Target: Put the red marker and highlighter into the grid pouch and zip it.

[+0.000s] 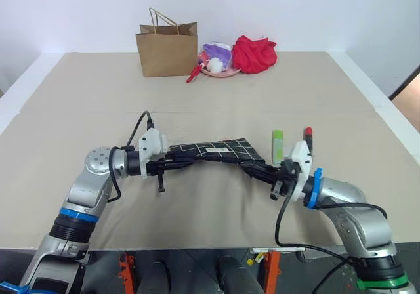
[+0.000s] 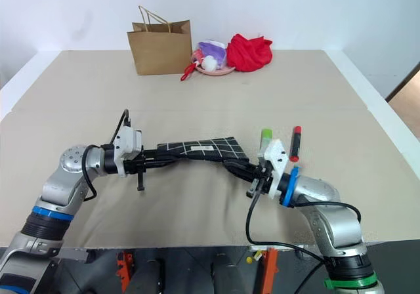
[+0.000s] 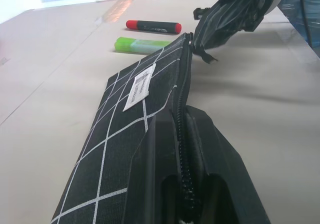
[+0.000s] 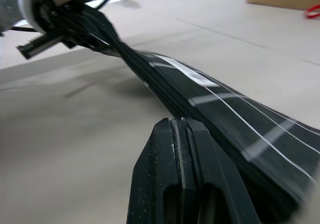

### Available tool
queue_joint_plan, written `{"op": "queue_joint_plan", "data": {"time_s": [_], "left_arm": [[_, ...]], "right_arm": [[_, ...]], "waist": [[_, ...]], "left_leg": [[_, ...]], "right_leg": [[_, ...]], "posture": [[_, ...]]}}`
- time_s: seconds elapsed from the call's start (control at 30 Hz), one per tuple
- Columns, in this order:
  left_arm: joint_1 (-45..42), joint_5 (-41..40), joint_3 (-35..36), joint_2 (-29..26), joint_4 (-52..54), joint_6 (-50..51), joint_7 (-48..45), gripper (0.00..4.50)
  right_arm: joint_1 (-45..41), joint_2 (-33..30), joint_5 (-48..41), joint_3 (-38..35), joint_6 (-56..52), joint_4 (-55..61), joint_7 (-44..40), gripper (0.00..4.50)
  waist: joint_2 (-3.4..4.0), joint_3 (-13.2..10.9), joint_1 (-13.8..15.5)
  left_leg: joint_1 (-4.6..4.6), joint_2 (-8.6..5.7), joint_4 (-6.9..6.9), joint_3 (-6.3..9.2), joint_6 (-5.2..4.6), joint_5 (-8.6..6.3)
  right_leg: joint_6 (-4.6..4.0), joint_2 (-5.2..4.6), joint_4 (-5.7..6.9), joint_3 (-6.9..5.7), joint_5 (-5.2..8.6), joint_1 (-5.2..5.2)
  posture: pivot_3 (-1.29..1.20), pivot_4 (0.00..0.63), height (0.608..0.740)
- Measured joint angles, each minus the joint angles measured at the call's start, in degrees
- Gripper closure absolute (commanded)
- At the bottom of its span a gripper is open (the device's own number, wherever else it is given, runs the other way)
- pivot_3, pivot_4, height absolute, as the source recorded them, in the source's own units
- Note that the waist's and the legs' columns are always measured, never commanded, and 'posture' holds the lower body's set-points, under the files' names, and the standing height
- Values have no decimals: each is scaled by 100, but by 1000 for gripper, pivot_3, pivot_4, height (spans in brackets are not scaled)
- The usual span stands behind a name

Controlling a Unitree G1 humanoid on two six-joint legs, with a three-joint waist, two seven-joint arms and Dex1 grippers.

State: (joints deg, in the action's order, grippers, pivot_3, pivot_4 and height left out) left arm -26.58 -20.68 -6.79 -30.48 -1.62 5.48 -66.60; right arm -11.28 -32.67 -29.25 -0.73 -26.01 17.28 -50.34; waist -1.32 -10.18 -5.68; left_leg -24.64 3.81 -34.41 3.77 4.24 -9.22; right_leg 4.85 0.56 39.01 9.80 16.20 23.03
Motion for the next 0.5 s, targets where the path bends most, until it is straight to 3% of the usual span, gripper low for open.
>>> {"op": "queue_joint_plan", "data": {"time_s": [0.5], "left_arm": [[82, 55, -105, 128, 73, -4, 92, 4500]], "right_arm": [[-1179, 598, 148, 848, -324, -61, 105, 4429]], "waist": [[0, 0, 1]], "left_leg": [[-5, 0, 0, 21, 0, 0]], "right_leg": [[-2, 1, 0, -19, 0, 0]], "posture": [[0, 150, 740]]}}
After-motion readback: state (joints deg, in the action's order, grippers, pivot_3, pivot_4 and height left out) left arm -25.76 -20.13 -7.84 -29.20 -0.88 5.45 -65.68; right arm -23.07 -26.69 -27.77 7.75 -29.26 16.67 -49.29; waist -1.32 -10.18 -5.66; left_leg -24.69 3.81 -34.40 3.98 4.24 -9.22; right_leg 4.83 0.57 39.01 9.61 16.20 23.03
